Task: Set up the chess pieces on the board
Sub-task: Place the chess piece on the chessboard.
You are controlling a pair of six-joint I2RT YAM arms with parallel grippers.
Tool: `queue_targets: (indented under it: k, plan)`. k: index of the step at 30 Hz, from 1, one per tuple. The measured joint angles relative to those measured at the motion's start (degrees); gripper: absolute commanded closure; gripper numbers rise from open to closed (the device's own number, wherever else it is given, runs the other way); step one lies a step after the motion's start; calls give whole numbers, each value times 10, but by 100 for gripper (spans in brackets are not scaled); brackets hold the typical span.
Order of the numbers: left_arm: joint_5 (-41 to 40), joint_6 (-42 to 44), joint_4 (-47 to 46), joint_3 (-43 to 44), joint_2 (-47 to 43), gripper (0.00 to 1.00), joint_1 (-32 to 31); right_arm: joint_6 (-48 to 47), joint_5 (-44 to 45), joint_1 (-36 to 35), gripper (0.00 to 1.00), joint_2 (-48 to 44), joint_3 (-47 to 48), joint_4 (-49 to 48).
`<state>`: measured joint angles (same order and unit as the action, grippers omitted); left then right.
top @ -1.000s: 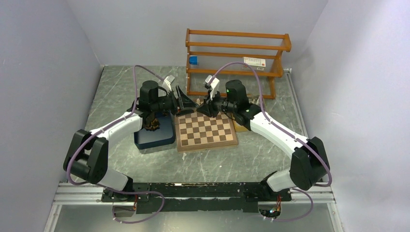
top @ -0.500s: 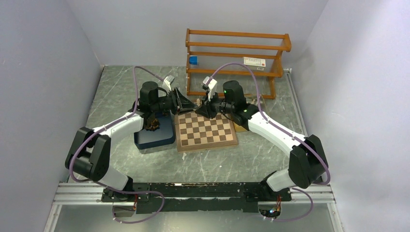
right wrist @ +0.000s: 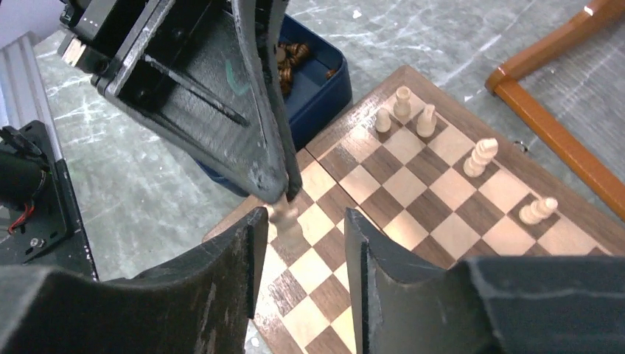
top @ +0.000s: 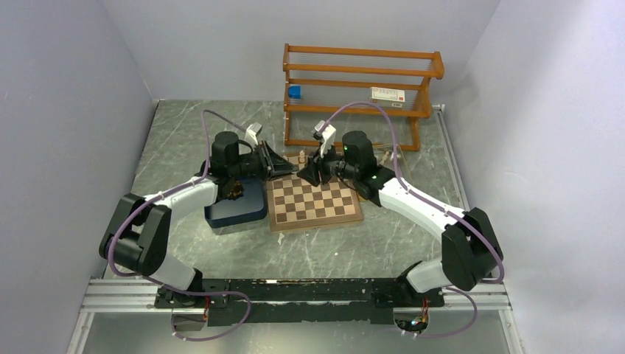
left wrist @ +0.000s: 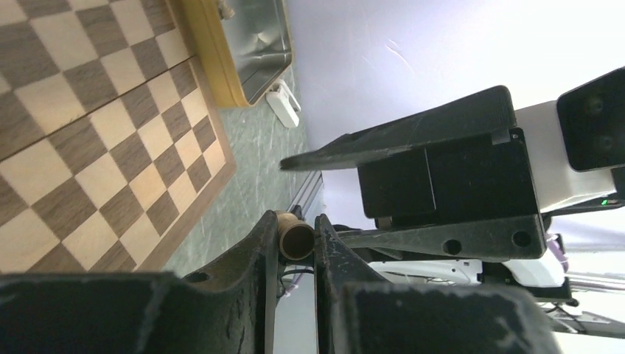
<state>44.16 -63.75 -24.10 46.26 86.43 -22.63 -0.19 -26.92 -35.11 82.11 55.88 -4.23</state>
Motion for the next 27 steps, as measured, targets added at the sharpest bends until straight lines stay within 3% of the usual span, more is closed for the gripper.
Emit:
queue_targets:
  k: [5, 10, 16, 20, 27]
  plan:
    - [0, -71, -62, -56, -5, 90, 16, 79, 29, 2, 42, -47, -78, -90]
    - [-6, -186, -191, -113, -21, 93, 26, 223, 47, 3, 46, -94, -144, -230]
    - [-33, -342, -374, -179, -7, 94, 27, 362, 47, 4, 52, -74, -164, -351]
    - [-50, -414, -454, -193, 14, 94, 27, 404, 42, 3, 48, -54, -164, -388]
    - [-69, -456, -500, -201, 17, 95, 27, 447, 38, -7, 45, -31, -164, -412]
